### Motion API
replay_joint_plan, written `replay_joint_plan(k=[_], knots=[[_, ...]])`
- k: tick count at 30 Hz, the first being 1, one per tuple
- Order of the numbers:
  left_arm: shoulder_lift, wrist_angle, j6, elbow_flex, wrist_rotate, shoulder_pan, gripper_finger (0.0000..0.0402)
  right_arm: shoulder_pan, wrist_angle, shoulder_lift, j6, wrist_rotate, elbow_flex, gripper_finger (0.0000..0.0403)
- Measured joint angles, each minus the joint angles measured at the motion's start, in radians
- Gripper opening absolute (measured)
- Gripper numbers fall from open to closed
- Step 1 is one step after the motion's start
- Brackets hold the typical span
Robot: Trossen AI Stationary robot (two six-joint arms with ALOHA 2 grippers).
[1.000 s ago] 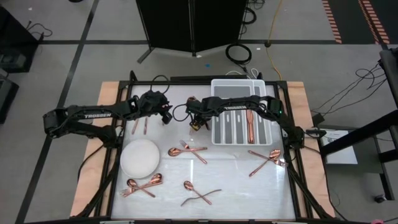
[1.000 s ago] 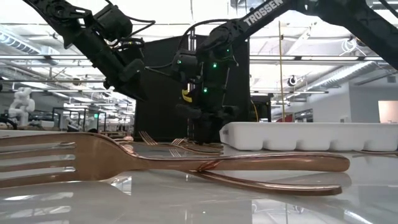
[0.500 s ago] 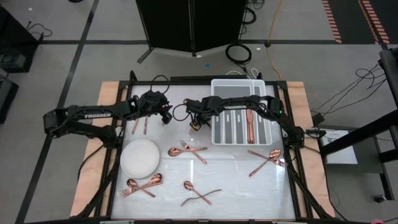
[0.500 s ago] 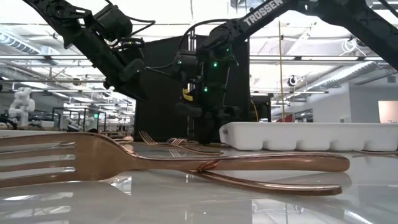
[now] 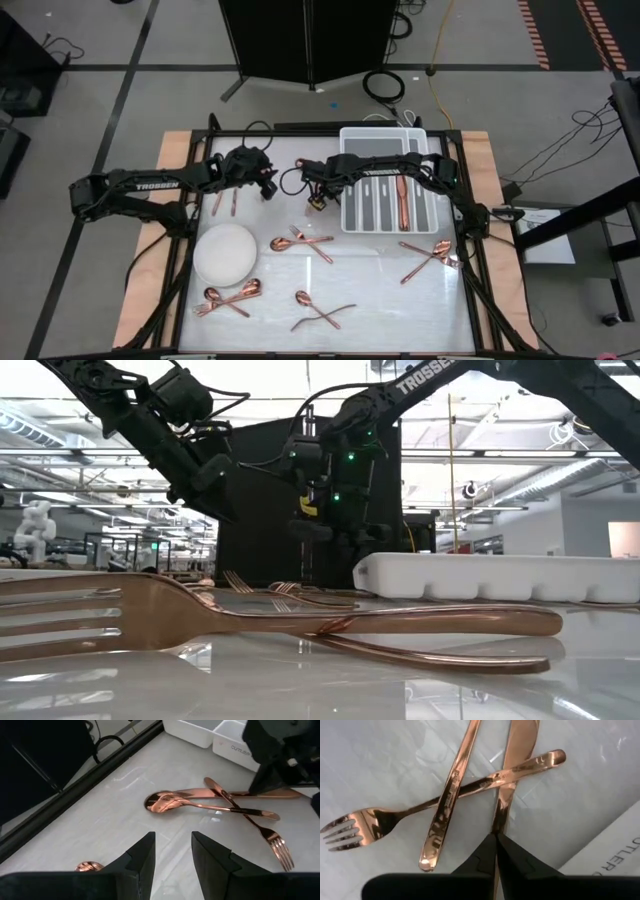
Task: Sort silverware
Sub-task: Put the bronze knife into the silverware tray
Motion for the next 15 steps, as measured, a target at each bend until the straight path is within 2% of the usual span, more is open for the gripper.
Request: replay_joint_plan(k=[4,10,15], knots=[[0.000,0.000,0.000,0.000,0.011,0.000,0.0128,0.010,0.062,-0.001,-0.004,-0.018,0.001,0.0007],[0.000,0.000,0.000,0.000,0.011,0.000,0.0128,0.006,-0.040,-0.003,0.023,0.069,0.003,0.0001],[0.000,0.000,0.000,0.000,0.011,0.000,0.0128,0.014,-0.052,-0.005,0.035,0.075,0.003,0.0000]])
